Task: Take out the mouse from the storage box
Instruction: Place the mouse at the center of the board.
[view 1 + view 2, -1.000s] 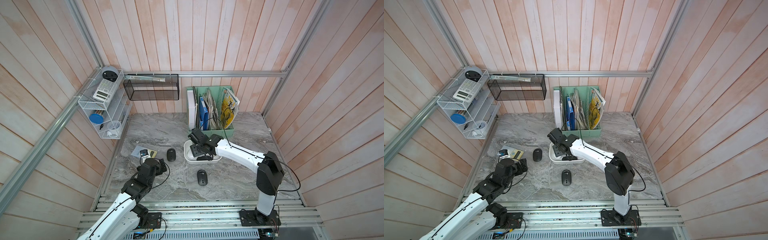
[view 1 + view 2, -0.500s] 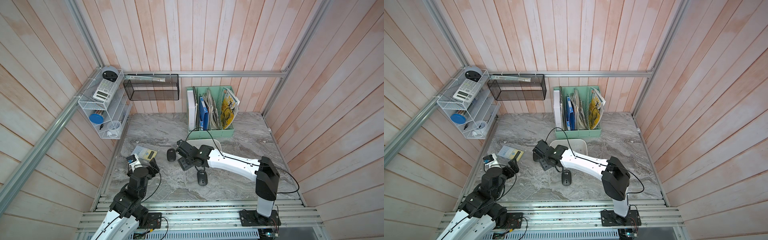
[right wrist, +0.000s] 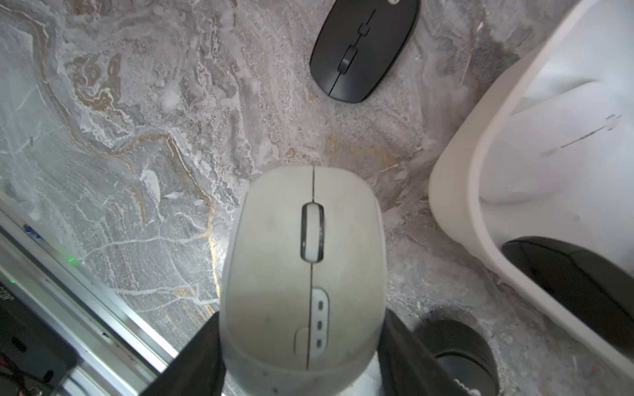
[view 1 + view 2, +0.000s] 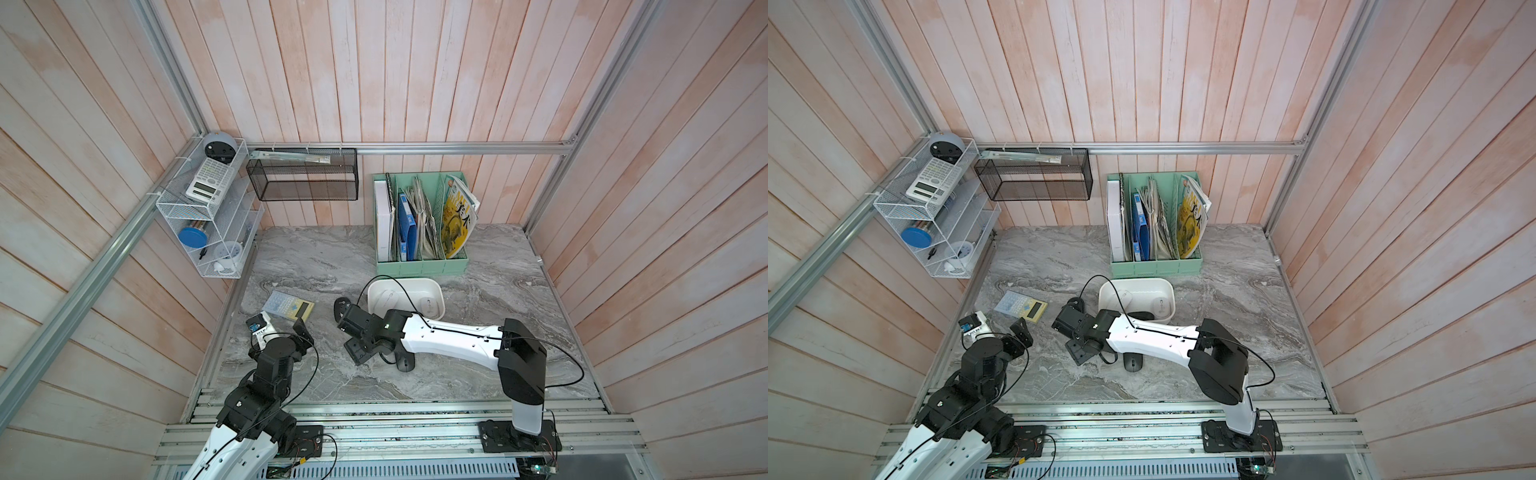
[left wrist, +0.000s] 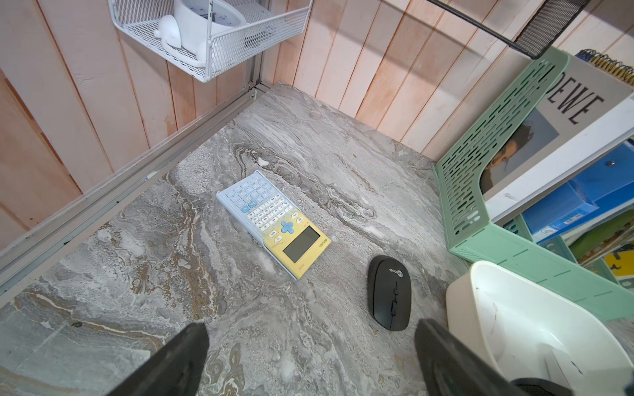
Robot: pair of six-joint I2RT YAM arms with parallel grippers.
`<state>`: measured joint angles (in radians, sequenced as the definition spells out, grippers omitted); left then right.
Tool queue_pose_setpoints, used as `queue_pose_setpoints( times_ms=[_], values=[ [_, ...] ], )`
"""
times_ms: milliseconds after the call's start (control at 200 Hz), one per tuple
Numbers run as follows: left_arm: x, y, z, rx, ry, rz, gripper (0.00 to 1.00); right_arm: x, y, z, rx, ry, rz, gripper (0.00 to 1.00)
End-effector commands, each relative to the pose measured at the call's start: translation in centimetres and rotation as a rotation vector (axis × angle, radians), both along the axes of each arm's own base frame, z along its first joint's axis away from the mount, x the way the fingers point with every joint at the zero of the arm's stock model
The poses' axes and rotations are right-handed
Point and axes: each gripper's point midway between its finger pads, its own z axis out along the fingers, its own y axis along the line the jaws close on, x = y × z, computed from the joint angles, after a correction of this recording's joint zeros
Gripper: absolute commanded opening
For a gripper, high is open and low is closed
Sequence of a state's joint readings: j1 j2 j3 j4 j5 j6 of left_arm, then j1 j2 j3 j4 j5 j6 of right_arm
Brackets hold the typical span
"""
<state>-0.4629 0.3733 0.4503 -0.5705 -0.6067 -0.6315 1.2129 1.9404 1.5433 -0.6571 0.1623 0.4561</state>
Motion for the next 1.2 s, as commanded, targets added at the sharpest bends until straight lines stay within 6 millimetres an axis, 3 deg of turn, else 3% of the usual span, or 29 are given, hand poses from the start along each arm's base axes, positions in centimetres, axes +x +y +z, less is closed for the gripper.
queue_pose_setpoints(
  times_ms=[0, 155, 460, 665, 825, 980, 1195],
  values=[
    [-0.4, 0.7, -0.6, 0.009, 0.01, 0.035, 1.0, -1.2, 0.8, -2.0, -0.004, 0.043, 0.011, 0.51],
    [-0.5, 1.0, -0.4, 0.003, 0.0, 0.047, 1.0, -2.3, 1.6, -3.3, -0.023, 0.063, 0.035, 0.51],
    [-0.6, 1.0, -0.5, 0.004, -0.001, 0.049, 1.0, -2.4, 1.8, -5.9, -0.076, 0.094, 0.031, 0.51],
    [-0.5, 1.0, -0.6, 0.003, 0.0, 0.047, 1.0, -2.4, 1.7, -6.3, -0.082, 0.096, 0.027, 0.55],
    [-0.6, 1.0, -0.6, 0.004, 0.0, 0.049, 1.0, -2.4, 1.8, -6.2, -0.08, 0.094, 0.029, 0.62],
    [-0.5, 1.0, -0.6, 0.002, -0.002, 0.048, 1.0, -2.4, 1.8, -5.7, -0.072, 0.087, 0.031, 0.77],
    [-0.4, 0.8, -0.7, 0.007, 0.003, 0.038, 1.0, -1.8, 1.1, -2.1, -0.04, 0.03, 0.044, 0.85]
  ],
)
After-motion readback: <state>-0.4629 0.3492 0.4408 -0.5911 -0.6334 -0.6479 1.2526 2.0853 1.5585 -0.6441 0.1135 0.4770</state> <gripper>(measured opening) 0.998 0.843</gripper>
